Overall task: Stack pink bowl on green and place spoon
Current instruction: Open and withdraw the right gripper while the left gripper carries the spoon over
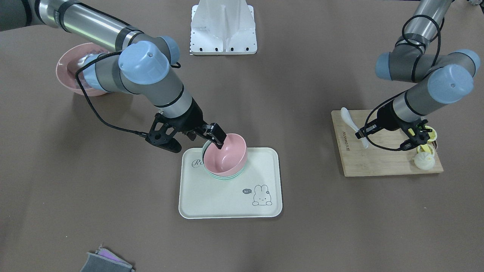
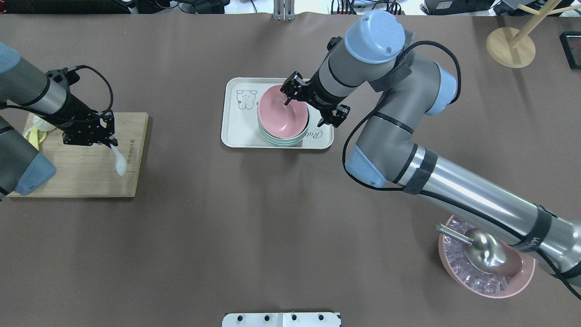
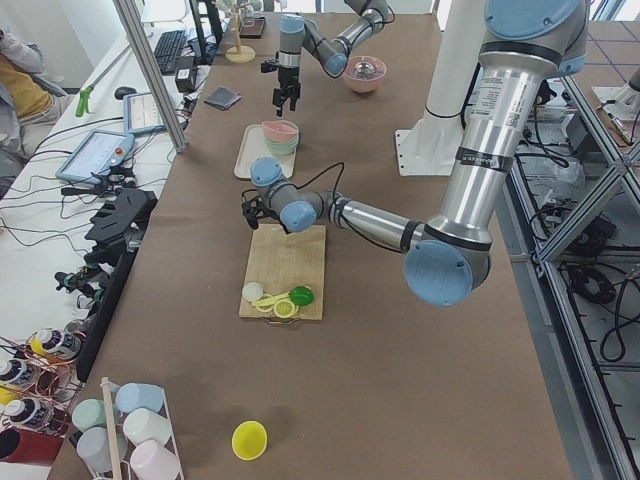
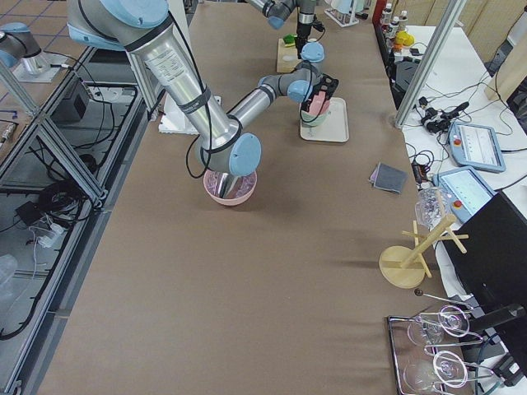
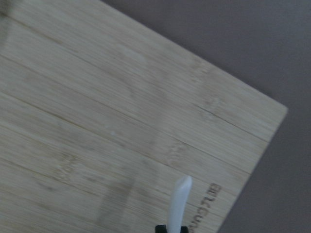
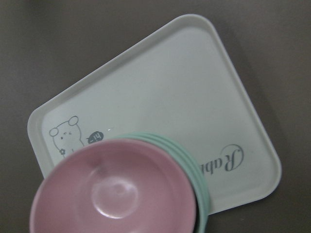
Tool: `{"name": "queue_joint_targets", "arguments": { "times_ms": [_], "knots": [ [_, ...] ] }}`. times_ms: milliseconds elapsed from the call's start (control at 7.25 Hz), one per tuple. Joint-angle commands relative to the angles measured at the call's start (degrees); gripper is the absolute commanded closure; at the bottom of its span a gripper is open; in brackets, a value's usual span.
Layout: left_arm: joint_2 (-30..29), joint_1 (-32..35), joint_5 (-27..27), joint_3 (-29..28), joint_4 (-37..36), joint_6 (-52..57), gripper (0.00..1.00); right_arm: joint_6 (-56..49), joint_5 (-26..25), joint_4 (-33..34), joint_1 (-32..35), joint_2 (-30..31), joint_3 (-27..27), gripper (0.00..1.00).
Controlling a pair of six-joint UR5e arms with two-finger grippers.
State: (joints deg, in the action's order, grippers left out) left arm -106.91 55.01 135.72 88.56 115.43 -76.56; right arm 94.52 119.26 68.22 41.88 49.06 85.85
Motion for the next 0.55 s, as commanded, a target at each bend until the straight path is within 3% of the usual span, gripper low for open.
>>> {"name": "queue_joint_targets", "arguments": {
  "times_ms": [0, 414],
  "knots": [
    [-9.07, -0.25, -0.01, -0.22, -4.22, -1.74, 1.0, -6.25, 4.03, 0.51, 4.5, 7.52, 5.11, 0.0],
    [-20.42, -3.58, -1.06, -3.03, -4.33, -10.61, 1.0, -19.94, 10.63, 0.51, 11.8, 16.05, 6.79, 0.0]
  ]
}}
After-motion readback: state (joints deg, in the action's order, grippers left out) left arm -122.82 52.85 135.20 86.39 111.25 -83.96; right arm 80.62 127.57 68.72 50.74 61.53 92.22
